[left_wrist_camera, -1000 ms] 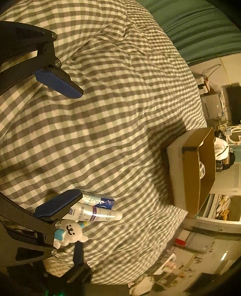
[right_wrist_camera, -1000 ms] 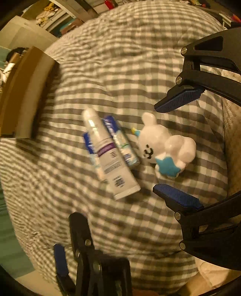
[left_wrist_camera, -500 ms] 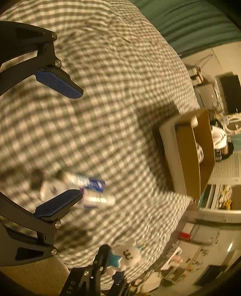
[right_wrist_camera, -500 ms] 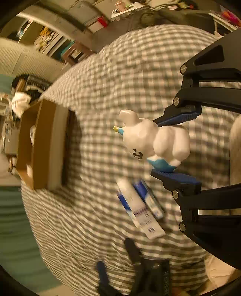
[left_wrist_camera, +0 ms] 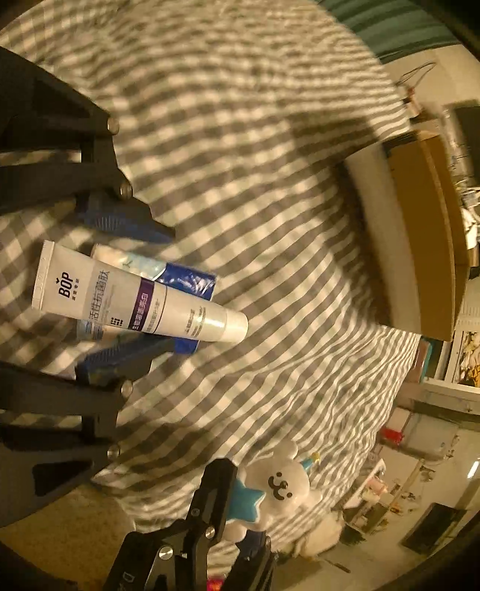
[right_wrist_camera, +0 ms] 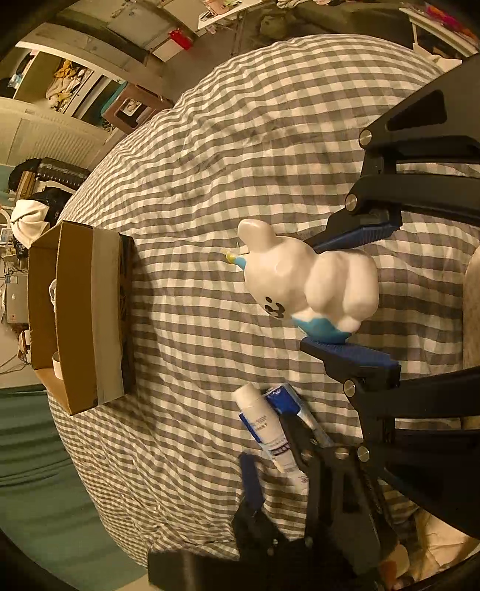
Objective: Organize objects
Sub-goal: 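Grasp the white bear figurine with the right gripper while the left grasps a toothpaste tube, then carry the bear and toothpaste tube into the box and release both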
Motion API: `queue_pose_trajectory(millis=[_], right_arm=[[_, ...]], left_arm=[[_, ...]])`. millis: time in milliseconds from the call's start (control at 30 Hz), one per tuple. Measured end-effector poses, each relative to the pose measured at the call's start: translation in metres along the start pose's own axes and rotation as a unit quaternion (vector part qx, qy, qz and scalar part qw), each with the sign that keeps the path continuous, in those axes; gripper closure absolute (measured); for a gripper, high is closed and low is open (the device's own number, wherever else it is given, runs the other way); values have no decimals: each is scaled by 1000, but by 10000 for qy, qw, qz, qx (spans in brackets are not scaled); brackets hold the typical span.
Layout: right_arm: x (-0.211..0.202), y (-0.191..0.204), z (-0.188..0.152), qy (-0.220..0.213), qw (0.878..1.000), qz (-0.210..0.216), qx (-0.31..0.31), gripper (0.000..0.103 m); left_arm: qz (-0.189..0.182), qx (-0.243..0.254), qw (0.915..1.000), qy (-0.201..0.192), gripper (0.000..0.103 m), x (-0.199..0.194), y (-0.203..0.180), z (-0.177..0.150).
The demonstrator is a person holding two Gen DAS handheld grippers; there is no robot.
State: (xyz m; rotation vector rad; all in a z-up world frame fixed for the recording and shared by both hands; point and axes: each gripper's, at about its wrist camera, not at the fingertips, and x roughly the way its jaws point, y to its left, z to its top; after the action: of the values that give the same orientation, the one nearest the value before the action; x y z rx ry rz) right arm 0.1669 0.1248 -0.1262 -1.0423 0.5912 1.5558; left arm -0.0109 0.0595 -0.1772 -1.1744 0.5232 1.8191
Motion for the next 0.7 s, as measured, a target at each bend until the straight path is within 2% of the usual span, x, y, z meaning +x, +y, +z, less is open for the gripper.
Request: queue_pose_trajectory(millis=[133, 267, 533, 700], right_arm=[[3, -3, 0, 22, 9999, 86, 69, 57], [2, -10, 0, 10, 9997, 142, 188, 57], [-11, -1, 7, -202, 9998, 86, 7, 57], [-25, 2, 18, -454, 9989, 123, -42, 57]], left_arm=[[-111, 206, 9997, -59, 68, -6, -1, -2], [-219, 68, 9997, -38, 81, -20, 5, -3], [-113, 21, 9989, -460, 84, -62, 22, 4], [-35, -208, 9970, -738, 85, -85, 39, 16]])
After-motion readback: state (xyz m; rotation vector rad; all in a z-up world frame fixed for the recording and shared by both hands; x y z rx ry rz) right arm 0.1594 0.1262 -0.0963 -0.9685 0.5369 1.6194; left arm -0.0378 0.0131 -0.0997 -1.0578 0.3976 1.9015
